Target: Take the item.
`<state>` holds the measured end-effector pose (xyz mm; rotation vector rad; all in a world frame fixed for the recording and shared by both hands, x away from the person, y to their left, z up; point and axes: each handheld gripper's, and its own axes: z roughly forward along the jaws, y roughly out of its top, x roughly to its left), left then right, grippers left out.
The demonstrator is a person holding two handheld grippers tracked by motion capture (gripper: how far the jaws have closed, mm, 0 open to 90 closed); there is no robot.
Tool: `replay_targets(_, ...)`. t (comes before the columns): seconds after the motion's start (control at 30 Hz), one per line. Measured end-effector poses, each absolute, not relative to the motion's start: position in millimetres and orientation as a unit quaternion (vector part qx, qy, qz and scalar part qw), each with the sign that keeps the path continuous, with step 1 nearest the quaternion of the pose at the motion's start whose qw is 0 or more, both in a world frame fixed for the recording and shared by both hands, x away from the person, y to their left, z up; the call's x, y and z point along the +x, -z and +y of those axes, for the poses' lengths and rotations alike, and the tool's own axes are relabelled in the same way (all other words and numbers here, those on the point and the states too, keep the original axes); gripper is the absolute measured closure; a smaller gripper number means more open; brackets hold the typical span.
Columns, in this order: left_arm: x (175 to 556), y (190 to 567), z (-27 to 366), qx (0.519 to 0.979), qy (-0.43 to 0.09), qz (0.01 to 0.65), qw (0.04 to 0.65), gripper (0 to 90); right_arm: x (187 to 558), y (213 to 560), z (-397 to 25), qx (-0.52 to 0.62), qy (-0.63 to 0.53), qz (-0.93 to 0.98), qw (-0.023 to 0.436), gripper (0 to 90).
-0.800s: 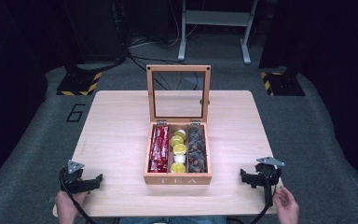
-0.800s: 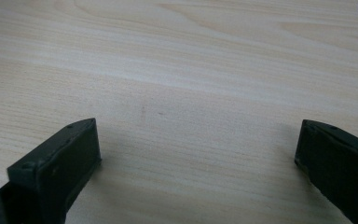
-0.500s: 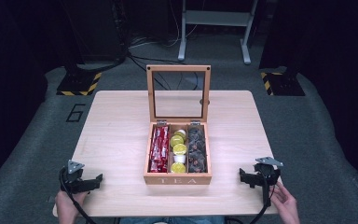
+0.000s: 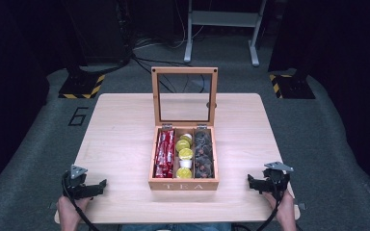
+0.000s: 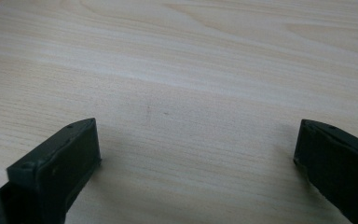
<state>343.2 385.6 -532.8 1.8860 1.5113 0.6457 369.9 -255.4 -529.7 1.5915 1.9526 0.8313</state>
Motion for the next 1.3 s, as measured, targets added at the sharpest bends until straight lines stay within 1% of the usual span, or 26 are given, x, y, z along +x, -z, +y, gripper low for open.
replay_targets(0.23, 343.7, 527.2, 379.6, 0.721, -0.238, 0.56, 0.333, 0.1, 372.2, 530.0, -256.4, 0.577, -0.306, 0.717, 0.243, 0.0)
replay_targets(0.5, 342.6, 504.2, 360.4, 0.74, -0.233, 0.525, 0.351, 0.3, 371.9, 530.0, -256.0, 0.579, -0.306, 0.716, 0.244, 0.0)
replay_targets(0.83, 344.8, 481.7, 339.6, 0.752, -0.23, 0.491, 0.374, 1.2, 371.8, 530.0, -256.0, 0.579, -0.306, 0.715, 0.244, 0.0)
replay_targets(1.03, 350.9, 464.5, 323.4, 0.761, -0.226, 0.466, 0.391, 1.3, 371.8, 530.1, -256.0, 0.579, -0.306, 0.715, 0.244, 0.0)
replay_targets(1.13, 356.4, 454.8, 310.4, 0.767, -0.226, 0.446, 0.402, 3.7, 371.8, 530.1, -256.0, 0.579, -0.306, 0.715, 0.244, 0.0)
replay_targets(1.3, 364.9, 445.9, 290.7, 0.774, -0.22, 0.424, 0.415, 4.2, 371.8, 530.0, -255.9, 0.579, -0.306, 0.715, 0.244, 0.0)
